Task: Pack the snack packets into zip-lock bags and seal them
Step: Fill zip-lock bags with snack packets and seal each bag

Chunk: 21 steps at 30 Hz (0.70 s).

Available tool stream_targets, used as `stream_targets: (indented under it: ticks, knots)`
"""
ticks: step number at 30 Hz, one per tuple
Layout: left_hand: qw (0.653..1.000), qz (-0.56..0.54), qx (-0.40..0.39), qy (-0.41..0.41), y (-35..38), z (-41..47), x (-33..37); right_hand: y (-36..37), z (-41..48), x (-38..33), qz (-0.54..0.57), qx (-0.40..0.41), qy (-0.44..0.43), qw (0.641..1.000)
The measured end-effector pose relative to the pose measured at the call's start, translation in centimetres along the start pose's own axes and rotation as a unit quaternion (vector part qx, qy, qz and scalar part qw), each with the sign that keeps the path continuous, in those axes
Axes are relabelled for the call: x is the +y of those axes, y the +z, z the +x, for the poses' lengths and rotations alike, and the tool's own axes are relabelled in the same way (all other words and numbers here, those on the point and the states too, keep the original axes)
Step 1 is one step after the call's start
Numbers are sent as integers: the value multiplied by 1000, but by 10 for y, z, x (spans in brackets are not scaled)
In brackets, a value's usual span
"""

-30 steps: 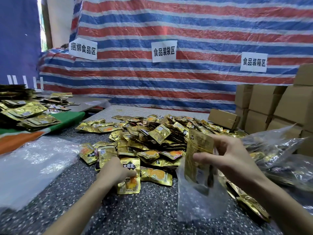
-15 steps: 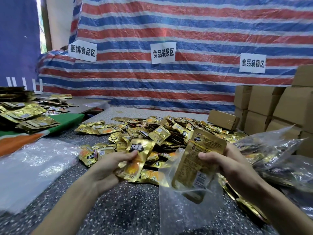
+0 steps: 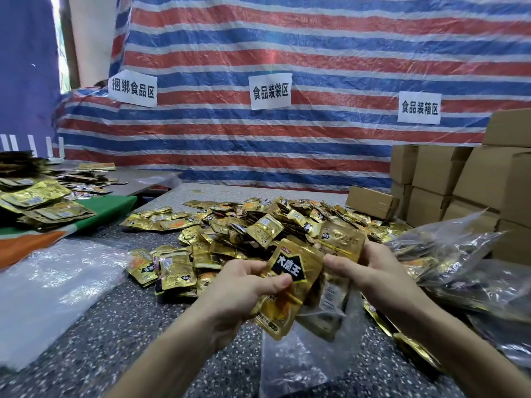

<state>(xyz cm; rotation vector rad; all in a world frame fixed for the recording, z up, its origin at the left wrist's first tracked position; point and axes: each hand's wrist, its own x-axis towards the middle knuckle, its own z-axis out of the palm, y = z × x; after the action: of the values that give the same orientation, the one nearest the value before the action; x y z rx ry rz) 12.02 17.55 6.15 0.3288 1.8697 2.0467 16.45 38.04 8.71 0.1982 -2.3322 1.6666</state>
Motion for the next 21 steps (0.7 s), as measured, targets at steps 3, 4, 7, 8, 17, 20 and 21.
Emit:
stream_targets:
  ticks: [3, 4, 7, 8, 17, 20, 21]
  knots:
    - [999, 25, 31, 17, -2, 0, 6, -7, 0, -4, -9, -41, 45, 998]
    - [999, 33, 35, 23, -3, 1, 11, -10, -1, -6, -19, -58, 52, 997]
    - [999, 30, 29, 31, -7, 2, 25, -18, -4, -16, -52, -90, 50, 993]
    - [999, 16, 24, 28, -7, 4, 31, -21, -4, -18, -45, -86, 48, 994]
    - [995, -91, 4, 34, 8, 4, 69, -24, -2, -40, -38, 9, 10, 999]
    - [994, -92, 7, 54, 17, 1, 75, -18, -1, -44, -88, 21, 6, 996]
    - [994, -97, 11, 57, 19, 1, 76, -18, 0, -45, -67, 15, 13, 998]
